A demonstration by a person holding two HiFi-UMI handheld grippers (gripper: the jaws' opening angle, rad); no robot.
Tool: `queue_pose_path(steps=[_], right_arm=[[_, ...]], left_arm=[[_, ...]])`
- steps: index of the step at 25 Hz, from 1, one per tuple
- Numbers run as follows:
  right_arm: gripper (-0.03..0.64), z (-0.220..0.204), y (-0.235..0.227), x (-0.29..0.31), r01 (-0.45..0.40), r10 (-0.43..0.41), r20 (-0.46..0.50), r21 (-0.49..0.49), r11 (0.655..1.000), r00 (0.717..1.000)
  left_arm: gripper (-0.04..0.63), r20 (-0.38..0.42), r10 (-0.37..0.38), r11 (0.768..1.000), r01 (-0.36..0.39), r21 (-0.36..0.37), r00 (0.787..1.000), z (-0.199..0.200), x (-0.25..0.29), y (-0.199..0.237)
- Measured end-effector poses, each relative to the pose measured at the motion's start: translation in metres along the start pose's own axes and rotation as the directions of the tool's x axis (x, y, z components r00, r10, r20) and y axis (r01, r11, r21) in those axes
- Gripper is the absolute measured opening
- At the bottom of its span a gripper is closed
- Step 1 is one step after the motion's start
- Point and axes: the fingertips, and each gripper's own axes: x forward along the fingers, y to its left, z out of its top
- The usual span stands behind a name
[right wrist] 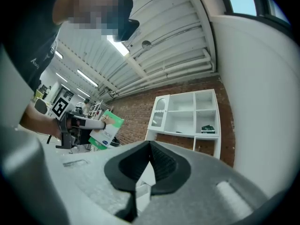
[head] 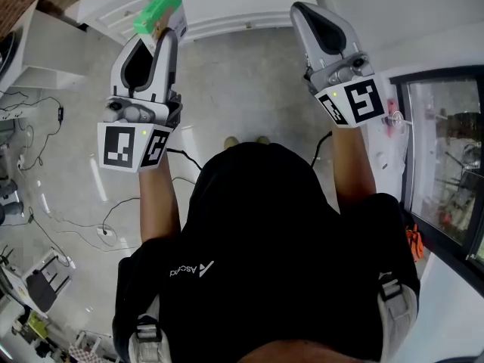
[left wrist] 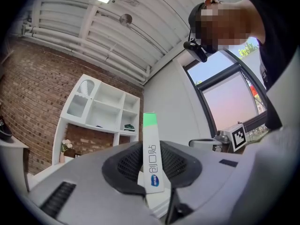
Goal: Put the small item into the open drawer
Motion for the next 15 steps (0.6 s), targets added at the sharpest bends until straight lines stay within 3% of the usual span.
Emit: queue_pose_path(steps=[15], right_arm=[[0.002, -0.015, 0.013, 0.051, 0.057, -0.058, -0.047, -0.029, 0.998, 0.997]], left_arm=[[0.092, -0.021, -0.055, 0.998, 0.054, -0.022, 0.998, -0.015, 0.004, 0.064]])
